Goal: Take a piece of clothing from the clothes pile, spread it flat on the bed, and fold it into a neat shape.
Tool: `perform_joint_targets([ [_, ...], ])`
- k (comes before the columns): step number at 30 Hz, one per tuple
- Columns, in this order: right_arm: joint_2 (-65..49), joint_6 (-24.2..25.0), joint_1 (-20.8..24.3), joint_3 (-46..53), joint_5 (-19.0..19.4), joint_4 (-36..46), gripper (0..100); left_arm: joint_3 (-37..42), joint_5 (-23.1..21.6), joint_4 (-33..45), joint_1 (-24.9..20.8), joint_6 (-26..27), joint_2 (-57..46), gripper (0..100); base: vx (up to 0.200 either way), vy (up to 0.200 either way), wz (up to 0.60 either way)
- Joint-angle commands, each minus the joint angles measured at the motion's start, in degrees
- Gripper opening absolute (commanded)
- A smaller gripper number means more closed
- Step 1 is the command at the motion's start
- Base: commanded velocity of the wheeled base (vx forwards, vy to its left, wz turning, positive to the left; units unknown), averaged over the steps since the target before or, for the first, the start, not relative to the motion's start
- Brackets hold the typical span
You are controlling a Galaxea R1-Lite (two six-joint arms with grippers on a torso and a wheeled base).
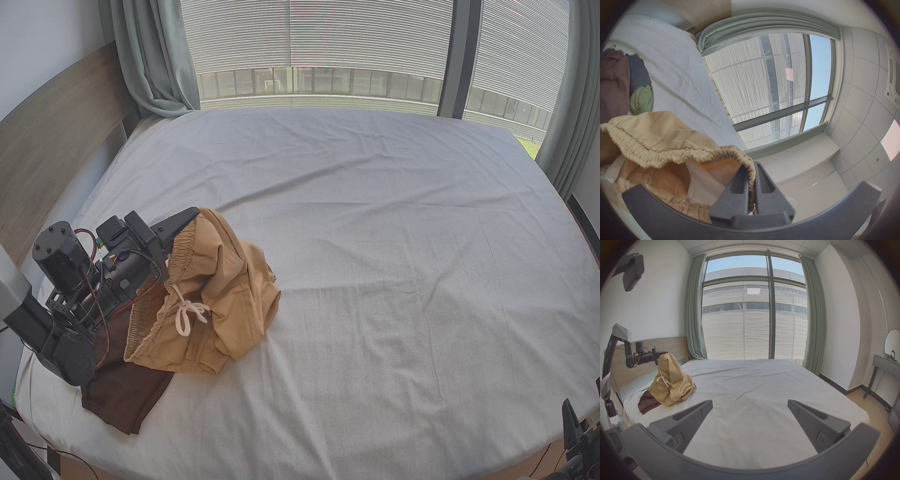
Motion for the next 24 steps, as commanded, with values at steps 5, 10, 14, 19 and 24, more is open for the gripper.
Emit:
perform_joint_targets([
  [5,-0.93,0.00,0.00,0.84,-0.02,-0.03,100,-1.33,3.69,0.07,-3.53,-0.85,-0.43,0,0.000,0.000,0.00],
  [10,-0.93,0.00,0.09,0.84,-0.02,-0.03,100,-3.00,9.05,-0.02,-9.42,-1.55,-0.43,0,0.000,0.000,0.00],
  [14,-0.93,0.00,0.09,0.92,-0.02,0.05,100,-4.50,11.68,-0.02,-12.06,-2.52,-0.43,0,0.000,0.000,0.00],
  [19,-0.93,0.00,0.09,0.84,-0.02,-0.03,100,-6.78,12.04,-0.02,-13.73,-6.39,-0.43,0,0.000,0.000,0.00],
  [24,-0.93,0.00,0.09,0.84,-0.02,-0.03,100,-7.75,11.95,-0.10,-17.59,-7.62,-0.52,0,0.000,0.000,0.00],
])
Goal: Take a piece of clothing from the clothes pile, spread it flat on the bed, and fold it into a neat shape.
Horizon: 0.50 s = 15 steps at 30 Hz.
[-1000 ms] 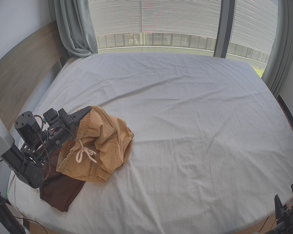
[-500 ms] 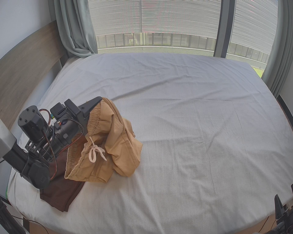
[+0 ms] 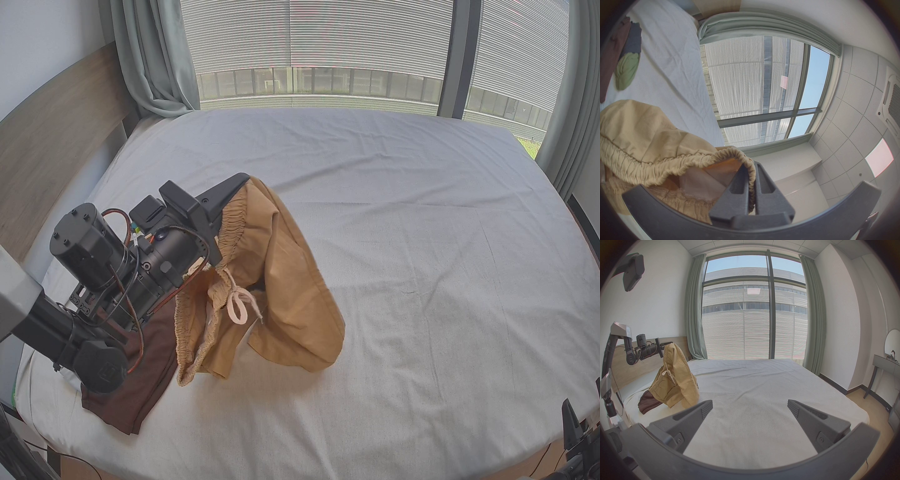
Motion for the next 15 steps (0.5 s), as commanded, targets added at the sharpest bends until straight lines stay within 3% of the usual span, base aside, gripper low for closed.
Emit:
perform_joint_targets([
  [1,-0.93,0.00,0.01,0.84,0.00,-0.06,100,-1.54,0.05,-0.10,-3.70,-0.35,-0.12,0,0.000,0.000,0.00],
  [8,-0.93,0.00,0.01,0.84,0.00,-0.06,100,-5.58,2.07,-0.10,-10.03,-0.35,1.99,0,0.000,0.000,0.00],
  [15,-0.93,0.00,0.01,0.84,0.00,0.03,100,-8.31,1.99,-0.02,-13.55,-0.53,3.49,0,0.000,0.000,0.00],
])
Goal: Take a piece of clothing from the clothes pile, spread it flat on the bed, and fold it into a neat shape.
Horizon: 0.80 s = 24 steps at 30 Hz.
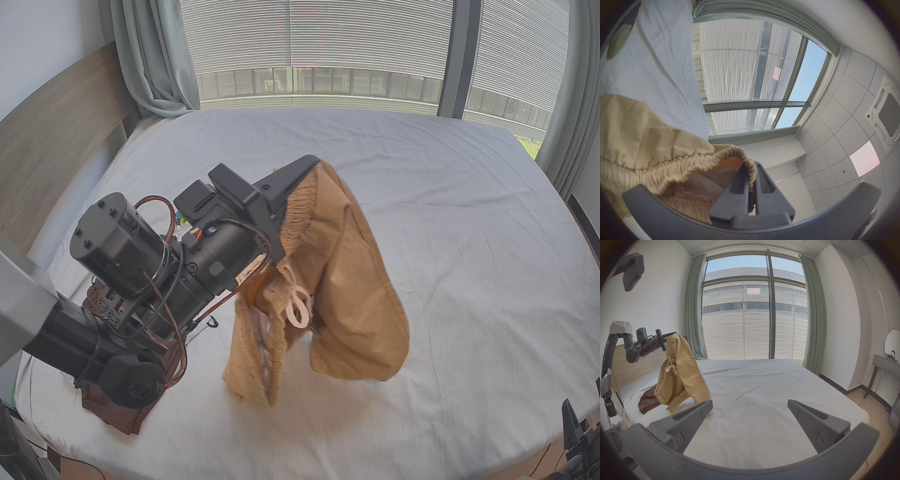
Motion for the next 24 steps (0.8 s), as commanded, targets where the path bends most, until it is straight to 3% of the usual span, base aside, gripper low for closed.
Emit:
perform_joint_targets([
  [1,-0.93,0.00,0.01,0.84,-0.02,-0.02,100,-1.71,-0.15,0.03,-2.69,-0.21,1.96,0,0.000,0.000,0.00],
  [7,-0.93,0.00,0.01,0.92,-0.02,-0.02,100,-4.70,-0.15,0.03,-7.52,-3.64,4.60,0,0.000,0.000,0.00],
  [17,-0.93,0.00,0.01,0.84,-0.02,-0.02,100,-11.20,-0.06,0.03,-11.83,-3.90,8.02,0,0.000,0.000,0.00],
  [24,-0.93,0.00,0.01,0.84,-0.02,-0.02,100,-12.08,0.20,0.03,-12.88,-12.60,4.69,0,0.000,0.000,0.00],
])
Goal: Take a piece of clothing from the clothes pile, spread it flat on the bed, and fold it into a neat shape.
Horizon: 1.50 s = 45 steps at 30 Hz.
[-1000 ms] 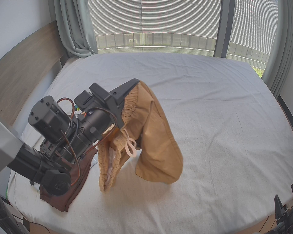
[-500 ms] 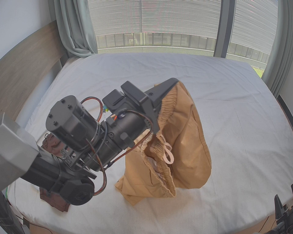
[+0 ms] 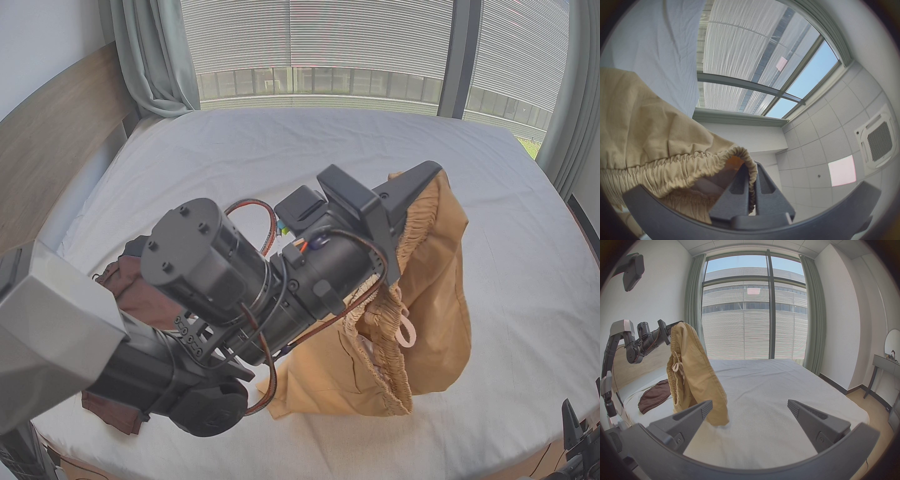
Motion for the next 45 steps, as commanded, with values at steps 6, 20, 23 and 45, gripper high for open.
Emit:
perform_joint_targets([
  [6,-0.93,0.00,0.01,0.84,-0.02,-0.02,100,-1.77,2.78,-0.10,1.10,-1.70,-1.97,0,0.000,0.000,0.00],
  [20,-0.93,0.00,0.01,0.84,-0.02,-0.02,100,17.22,1.37,-0.28,16.04,4.19,-8.39,0,0.000,0.000,0.00],
  [23,-0.93,0.00,0.01,0.84,-0.02,-0.11,100,20.91,-0.91,-0.28,19.46,5.33,-9.44,0,0.000,0.000,0.00],
  [45,-0.93,0.00,0.01,0.84,-0.02,-0.02,100,31.72,-6.01,-0.54,31.42,28.27,-2.15,0,0.000,0.000,0.00],
])
